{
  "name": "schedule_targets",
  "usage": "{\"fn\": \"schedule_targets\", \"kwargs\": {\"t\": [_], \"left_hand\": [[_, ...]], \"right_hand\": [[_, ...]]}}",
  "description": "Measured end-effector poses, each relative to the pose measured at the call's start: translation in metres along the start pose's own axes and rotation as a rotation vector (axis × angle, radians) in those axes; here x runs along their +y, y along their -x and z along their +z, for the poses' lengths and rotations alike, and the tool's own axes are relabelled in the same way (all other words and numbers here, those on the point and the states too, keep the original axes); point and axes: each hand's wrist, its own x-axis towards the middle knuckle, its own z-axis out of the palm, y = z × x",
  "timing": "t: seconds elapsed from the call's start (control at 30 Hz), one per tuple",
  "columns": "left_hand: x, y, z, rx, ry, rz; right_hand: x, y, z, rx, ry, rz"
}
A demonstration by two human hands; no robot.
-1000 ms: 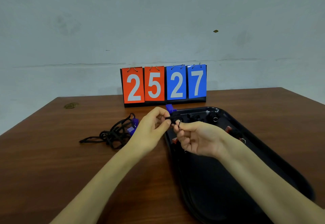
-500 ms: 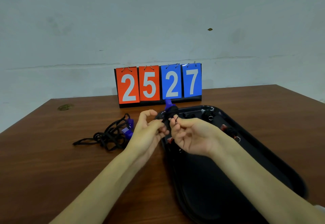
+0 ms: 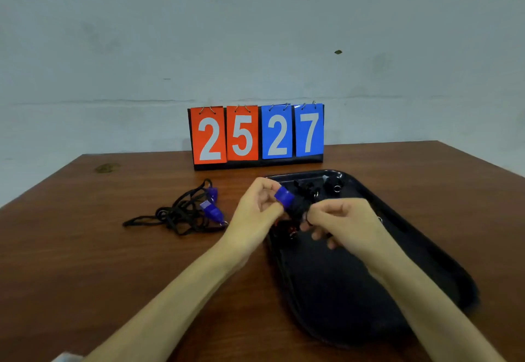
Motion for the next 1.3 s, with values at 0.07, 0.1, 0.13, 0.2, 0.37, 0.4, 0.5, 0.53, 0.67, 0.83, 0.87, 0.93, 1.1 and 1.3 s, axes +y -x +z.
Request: {"fn": "schedule_targets", "kwargs": {"t": [0.07, 0.1, 0.13, 0.2, 0.37, 0.4, 0.5, 0.53, 0.67, 0.83, 0.87, 0.93, 1.1, 1.3], "left_hand": [[-0.007, 0.003, 0.007, -0.056, -0.217, 0.06], [-0.012, 0.002, 0.007, -0.048, -0.385, 0.101], [-0.016, 0.0, 0.003, -0.017, -0.595, 0.158], [-0.024, -0.001, -0.006, 0.034, -0.923, 0.253], [-0.035, -0.001, -0.008, -0.032, -1.063, 0.239], [-0.036, -0.001, -0.008, -0.024, -1.071, 0.25], [-0.037, -0.002, -0.006, -0.023, -1.024, 0.253], [-0.038, -0.002, -0.005, -0.029, -1.014, 0.256], [-0.039, -0.004, -0.001, -0.03, -0.987, 0.259], [-0.039, -0.006, -0.005, -0.017, -0.952, 0.242], [-0.037, -0.007, -0.006, -0.006, -0.901, 0.22], [-0.031, -0.011, -0.013, 0.059, -0.799, 0.18], [-0.026, -0.028, -0.06, 0.322, -0.808, 0.12], [-0.026, -0.037, -0.099, 0.409, -1.019, -0.002]], "right_hand": [[0.014, 0.023, -0.002, 0.121, 0.138, 0.001], [0.02, 0.032, -0.003, 0.163, 0.235, 0.015], [0.025, 0.04, -0.004, 0.202, 0.334, 0.031], [0.034, 0.051, -0.006, 0.26, 0.487, 0.037], [0.037, 0.06, -0.001, 0.28, 0.748, 0.031], [0.038, 0.06, -0.001, 0.287, 0.754, 0.027], [0.039, 0.065, 0.0, 0.319, 0.755, -0.017], [0.04, 0.066, 0.0, 0.328, 0.769, -0.043], [0.041, 0.07, 0.002, 0.318, 0.802, -0.112], [0.039, 0.071, 0.001, 0.256, 0.821, -0.125], [0.039, 0.072, 0.002, 0.248, 0.838, -0.13], [0.042, 0.072, 0.002, 0.227, 0.853, -0.134], [0.041, 0.068, -0.005, 0.12, 0.665, -0.043], [0.043, 0.066, -0.011, 0.029, 0.489, -0.045]]}}
